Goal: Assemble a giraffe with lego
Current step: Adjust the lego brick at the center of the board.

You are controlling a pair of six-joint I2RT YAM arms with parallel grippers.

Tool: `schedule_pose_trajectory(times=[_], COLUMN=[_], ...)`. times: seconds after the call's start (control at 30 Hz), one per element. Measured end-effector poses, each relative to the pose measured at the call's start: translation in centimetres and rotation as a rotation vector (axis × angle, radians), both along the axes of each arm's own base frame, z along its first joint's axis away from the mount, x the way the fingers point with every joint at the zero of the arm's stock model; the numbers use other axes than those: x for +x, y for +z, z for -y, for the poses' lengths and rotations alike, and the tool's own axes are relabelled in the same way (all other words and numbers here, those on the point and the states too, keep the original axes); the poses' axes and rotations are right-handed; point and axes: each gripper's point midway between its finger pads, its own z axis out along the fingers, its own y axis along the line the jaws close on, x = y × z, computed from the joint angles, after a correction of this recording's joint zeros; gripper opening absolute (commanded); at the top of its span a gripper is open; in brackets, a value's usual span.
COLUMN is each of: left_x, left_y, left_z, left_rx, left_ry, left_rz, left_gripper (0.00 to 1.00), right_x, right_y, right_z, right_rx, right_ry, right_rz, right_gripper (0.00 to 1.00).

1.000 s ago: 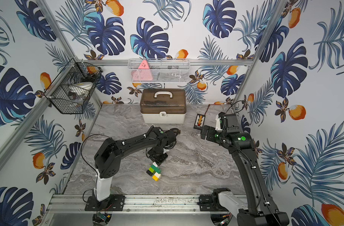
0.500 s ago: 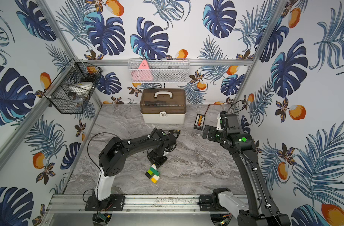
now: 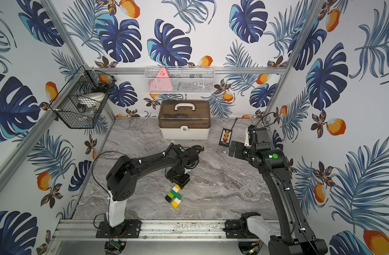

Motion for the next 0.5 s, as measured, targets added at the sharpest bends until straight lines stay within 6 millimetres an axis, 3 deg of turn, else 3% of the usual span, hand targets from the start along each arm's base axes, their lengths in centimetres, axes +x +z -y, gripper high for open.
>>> schedule_pose_trajectory(times=[0.13,0.33,0.5], left_x=[0.2,2.5,6.9], left_y=[2.5,3.9,4.9], left_z=[-1.3,-4.3,-7.4], left_rx=[-0.031,-0.101,-0.194], left_ry=[0.035,0.19,0.374], left_rz=[0.076,0.221,0.414], left_gripper=[0.88,0.94,0.99], right_x=[0.0,-0.2,2.1], right_y=[-1.6,-6.4,-7.9], right_z=[-0.4,-0.8,-1.6], right_rx=[0.009,-0.006,0.017], right_ry=[0.014,0.039,0.042], right_rz=[-0.049,-0.18,-0.166], right_gripper=[1.0,1.0,1.0])
